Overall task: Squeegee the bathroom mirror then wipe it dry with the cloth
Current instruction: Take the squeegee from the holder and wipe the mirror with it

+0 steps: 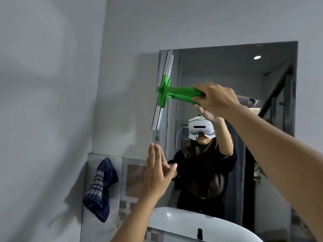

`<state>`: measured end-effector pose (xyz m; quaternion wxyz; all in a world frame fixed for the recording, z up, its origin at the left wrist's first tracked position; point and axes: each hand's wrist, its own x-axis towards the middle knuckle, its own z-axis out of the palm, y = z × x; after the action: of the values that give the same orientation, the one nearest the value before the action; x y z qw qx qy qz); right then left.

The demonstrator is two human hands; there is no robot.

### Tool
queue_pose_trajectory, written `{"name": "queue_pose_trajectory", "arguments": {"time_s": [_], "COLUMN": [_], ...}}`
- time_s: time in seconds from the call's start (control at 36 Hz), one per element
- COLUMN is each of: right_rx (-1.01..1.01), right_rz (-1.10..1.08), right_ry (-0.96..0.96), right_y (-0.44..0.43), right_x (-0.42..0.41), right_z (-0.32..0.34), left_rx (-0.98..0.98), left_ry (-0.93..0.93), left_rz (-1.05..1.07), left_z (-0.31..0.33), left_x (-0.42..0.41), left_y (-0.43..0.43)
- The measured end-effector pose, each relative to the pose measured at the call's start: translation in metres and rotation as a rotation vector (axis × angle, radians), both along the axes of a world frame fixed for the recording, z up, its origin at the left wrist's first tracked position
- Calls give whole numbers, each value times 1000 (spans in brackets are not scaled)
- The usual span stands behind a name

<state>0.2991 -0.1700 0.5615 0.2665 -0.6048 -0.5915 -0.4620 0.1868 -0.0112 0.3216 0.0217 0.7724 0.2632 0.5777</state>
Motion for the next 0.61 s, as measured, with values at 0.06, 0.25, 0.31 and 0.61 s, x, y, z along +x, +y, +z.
{"name": "queue_pose_trajectory", "arguments": {"time_s": [0.06,0.25,0.31,0.61], "right_rx": [4,11,7,-54], "right_rz": [8,13,18,-30], "right_ry": [-23,-64,-57,-31], "right_y": [6,15,16,5], "right_x": [-2,-5,-5,-11], "right_z": [0,5,8,27], "left_rx": [8,51,51,86], "left_ry": [-1,3,3,-11], "left_rz": [12,64,65,15], "left_z": [0,-1,-1,-2], "left_x": [1,3,3,3], "left_y": [0,4,3,8]}}
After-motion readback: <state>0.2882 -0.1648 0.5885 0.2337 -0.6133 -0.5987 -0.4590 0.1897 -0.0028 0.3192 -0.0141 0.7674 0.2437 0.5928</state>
